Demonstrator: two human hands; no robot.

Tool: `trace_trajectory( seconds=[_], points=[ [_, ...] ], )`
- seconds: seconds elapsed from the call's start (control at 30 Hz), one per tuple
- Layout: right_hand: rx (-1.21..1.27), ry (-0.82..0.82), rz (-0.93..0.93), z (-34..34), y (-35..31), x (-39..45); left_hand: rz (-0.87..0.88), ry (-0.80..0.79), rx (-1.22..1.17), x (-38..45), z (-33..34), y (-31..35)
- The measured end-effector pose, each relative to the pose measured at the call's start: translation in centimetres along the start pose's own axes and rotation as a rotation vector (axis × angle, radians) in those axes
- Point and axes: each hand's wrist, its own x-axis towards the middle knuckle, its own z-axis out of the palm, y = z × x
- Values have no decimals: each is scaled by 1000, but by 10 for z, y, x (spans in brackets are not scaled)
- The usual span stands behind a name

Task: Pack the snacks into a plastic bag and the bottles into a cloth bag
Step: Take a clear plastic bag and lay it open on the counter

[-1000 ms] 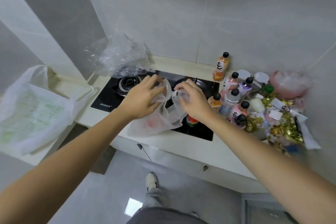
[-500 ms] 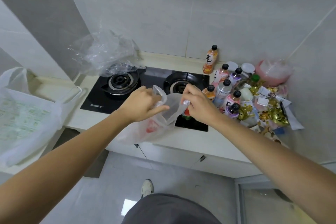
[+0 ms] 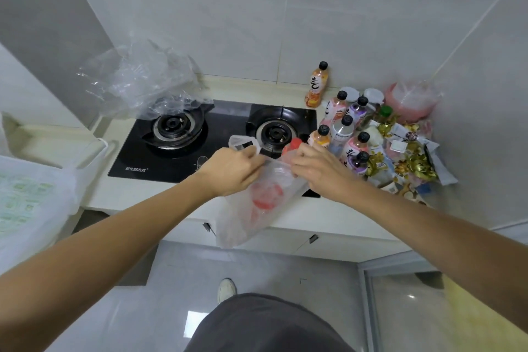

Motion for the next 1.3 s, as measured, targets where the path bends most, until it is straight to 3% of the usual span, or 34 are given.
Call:
trace_trajectory(
  seconds=[0.13, 0.33, 0.5, 0.8, 0.93, 1.03, 1.13, 1.3],
  points=[
    [-60, -104, 12, 8, -1, -6, -56, -94, 70, 0, 15, -4],
    [-55, -158, 71, 14, -1, -20, -215, -383, 237, 0, 17, 0],
    [-52, -230, 46, 18, 2, -34, -255, -413, 286, -7, 27, -2],
    [-96, -337, 24, 37, 3, -34, 249, -281, 347, -21, 33, 7],
    [-117, -355, 20, 40, 1, -35, 408, -478, 325, -18, 48, 16],
    [-138, -481, 31, 37, -4, -35, 274, -670, 341, -19, 56, 18],
    [-168, -619, 58, 35, -6, -40, 132, -683, 324, -19, 60, 14],
    [-186, -594, 4, 31, 1, -50, -70, -705, 343, -12, 52, 11]
  ],
)
